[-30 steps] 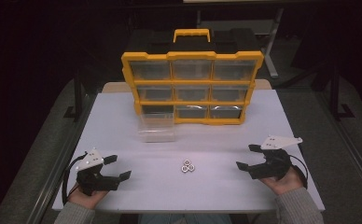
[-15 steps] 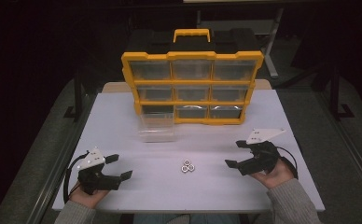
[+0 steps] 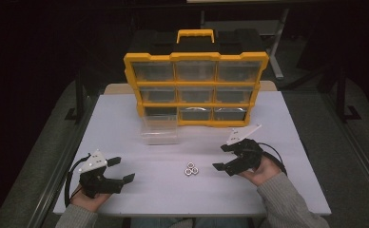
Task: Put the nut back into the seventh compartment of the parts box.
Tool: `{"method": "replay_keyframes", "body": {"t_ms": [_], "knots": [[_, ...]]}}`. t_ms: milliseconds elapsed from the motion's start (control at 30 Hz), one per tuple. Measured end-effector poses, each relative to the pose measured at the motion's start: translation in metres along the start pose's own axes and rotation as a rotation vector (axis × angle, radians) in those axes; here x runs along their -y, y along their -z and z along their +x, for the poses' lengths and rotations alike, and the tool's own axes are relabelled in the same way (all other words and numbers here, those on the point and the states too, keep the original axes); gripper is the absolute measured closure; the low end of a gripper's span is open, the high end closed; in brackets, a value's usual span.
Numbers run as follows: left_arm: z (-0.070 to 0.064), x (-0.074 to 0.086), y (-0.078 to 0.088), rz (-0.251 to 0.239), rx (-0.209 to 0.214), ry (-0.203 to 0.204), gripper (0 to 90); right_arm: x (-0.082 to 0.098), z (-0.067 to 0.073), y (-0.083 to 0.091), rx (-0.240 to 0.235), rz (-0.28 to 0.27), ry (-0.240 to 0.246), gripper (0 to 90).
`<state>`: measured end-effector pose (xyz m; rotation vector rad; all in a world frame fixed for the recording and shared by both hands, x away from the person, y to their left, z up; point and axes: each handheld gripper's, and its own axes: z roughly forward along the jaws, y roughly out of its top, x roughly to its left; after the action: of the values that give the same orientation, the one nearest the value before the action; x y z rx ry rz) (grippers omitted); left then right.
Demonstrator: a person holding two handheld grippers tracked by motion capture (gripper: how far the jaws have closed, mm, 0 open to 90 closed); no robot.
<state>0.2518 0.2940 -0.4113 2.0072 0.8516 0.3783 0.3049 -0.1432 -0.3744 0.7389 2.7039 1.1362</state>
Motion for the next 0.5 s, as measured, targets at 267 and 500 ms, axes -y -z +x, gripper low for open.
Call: {"method": "replay_keyframes", "body": {"t_ms": [267,500], "knots": [[0.001,0.0,0.001,0.004,-0.001,0.007,17.2,-0.011,0.003,-0.025,-0.033,0.077,0.053,36.7],[0.0,-0.001,-0.001,0.008,0.003,-0.006,17.2,-0.021,0.005,-0.044,-0.054,0.12,0.09,43.7]]}}
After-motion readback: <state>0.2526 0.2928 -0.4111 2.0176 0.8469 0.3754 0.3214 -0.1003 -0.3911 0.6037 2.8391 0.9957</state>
